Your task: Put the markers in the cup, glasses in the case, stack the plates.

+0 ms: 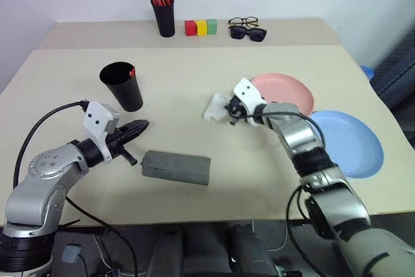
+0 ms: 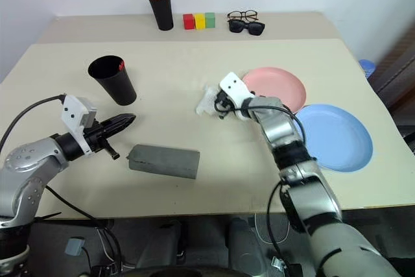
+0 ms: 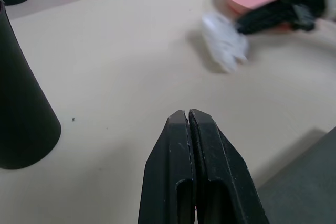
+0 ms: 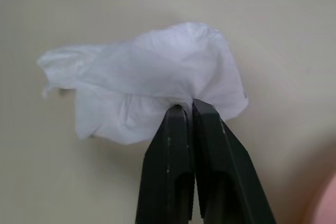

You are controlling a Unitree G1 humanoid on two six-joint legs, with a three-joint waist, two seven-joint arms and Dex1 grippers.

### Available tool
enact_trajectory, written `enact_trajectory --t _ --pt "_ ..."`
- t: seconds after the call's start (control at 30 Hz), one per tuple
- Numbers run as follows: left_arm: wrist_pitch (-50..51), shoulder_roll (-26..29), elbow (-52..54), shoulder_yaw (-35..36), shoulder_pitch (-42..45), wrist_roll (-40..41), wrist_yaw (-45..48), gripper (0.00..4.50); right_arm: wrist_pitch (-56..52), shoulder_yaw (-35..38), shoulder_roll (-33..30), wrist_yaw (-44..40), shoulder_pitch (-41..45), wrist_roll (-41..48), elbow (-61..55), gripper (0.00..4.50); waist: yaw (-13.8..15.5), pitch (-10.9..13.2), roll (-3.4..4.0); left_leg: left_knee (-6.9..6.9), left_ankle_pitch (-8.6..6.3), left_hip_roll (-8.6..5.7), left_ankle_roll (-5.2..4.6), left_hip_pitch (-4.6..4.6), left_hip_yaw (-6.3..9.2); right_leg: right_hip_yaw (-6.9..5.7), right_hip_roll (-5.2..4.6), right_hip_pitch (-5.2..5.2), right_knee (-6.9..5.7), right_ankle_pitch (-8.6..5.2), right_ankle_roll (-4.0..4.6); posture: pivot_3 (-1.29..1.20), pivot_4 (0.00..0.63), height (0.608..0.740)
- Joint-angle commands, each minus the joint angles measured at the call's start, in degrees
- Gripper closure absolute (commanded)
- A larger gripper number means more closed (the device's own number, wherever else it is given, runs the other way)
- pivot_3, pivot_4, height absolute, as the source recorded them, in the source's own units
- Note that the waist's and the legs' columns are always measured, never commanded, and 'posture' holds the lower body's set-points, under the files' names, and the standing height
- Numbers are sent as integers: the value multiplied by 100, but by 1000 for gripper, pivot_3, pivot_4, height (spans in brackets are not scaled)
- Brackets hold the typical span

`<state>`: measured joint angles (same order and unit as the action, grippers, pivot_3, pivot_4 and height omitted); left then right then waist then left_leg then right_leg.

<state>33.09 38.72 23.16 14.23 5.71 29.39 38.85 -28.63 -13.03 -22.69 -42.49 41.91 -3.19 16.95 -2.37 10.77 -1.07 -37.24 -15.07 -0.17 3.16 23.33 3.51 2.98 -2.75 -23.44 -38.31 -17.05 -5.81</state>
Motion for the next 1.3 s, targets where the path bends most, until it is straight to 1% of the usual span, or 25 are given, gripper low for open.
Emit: enact_trajectory --t 0.03,0.07,0.2,0.27,0.33,0.37,0.53,0.57,0.63,0.77,0.8,0.87,1.0,1.1,1.2,1.3 --pt "-80 25 91 21 92 43 33 4500 -171 33 -456 -318 -190 21 -1025 2581 -2 0 0 0 0 -1 0 0 -1 0 0 0 0 0 0 0 150 740" --pt "-74 22 95 11 104 48 34 4500 -192 78 -559 -349 -238 50 -1208 2137 -16 0 0 -1 0 -1 0 -1 -1 0 0 1 0 0 0 0 150 740" --pt "-48 6 91 -5 164 68 28 4500 -375 341 -1001 -412 -337 139 -1654 92 -19 0 0 1 0 2 0 -5 -1 1 9 1 -2 0 1 0 150 740" --pt "-45 -2 99 -7 163 79 34 4500 -362 390 -1282 -447 -425 91 -1735 92 -6 0 0 1 0 2 0 -4 -1 0 7 2 0 0 1 0 150 740" --pt "-37 -34 125 -43 160 114 55 4500 -95 301 -1654 -422 -586 -153 -1554 92 26 0 -1 0 -1 1 -1 -3 -2 0 0 5 4 0 0 0 150 740" --pt "-33 -51 133 -62 164 129 69 4500 3 269 -1737 -403 -649 -205 -1449 92 45 0 -1 -1 -1 0 -1 -3 -2 -2 -3 10 9 0 0 0 150 740" --pt "-29 -69 93 -104 241 134 96 4500 165 191 -1675 -145 -735 -358 -1028 92 -6 -1 -1 -3 -1 0 -2 -4 -4 -2 1 12 9 0 0 0 150 740" --pt "-29 -61 83 -105 261 145 100 4500 173 190 -1653 -40 -731 -417 -930 327 -18 -1 -1 -2 -1 1 -2 -4 -3 -2 3 10 8 0 0 0 150 740" --pt "-30 -53 76 -105 278 157 108 4500 244 179 -1651 115 -742 -523 -800 961 -15 -1 -1 -2 -1 2 -2 -6 -3 1 5 9 7 0 0 0 150 740" --pt "-38 -49 65 -127 289 170 136 4500 379 194 -1655 220 -794 -582 -805 2924 0 -1 -1 -3 -1 0 -2 -4 -4 1 2 10 8 0 0 0 150 740" --pt "-41 -53 55 -147 299 171 146 4500 428 217 -1644 255 -814 -588 -850 3522 5 -1 -1 -3 -1 0 -2 -4 -3 1 1 10 8 0 0 0 150 740" --pt "-48 -73 24 -205 345 169 167 4500 626 256 -1642 332 -855 -608 -989 4448 7 -1 -1 -3 -1 0 -2 -4 -3 0 2 10 8 0 0 0 150 740" --pt "-70 -122 -85 -317 493 169 218 4500 1254 343 -1745 538 -939 -704 -1383 4448 4 -1 -1 -4 -1 0 -2 -4 -3 0 2 11 8 0 0 0 150 740" --pt "-107 -150 -201 -426 631 134 297 4500 1334 636 -2035 481 -1082 -683 -1902 4448 15 0 1 -3 -1 0 -2 -4 -3 0 2 10 8 0 0 0 150 740" --pt "-155 -166 -275 -545 734 118 423 4500 1168 1201 -2511 82 -1593 -326 -2673 4448 81 0 1 -4 -1 0 -2 0 -2 -1 0 10 11 0 0 0 150 740" --pt "-244 -185 -455 -758 894 25 578 4500 782 2124 -3249 -563 -2687 -7 -3475 4448 195 0 1 -5 -2 0 -4 0 -3 -6 0 18 18 0 0 0 150 740"
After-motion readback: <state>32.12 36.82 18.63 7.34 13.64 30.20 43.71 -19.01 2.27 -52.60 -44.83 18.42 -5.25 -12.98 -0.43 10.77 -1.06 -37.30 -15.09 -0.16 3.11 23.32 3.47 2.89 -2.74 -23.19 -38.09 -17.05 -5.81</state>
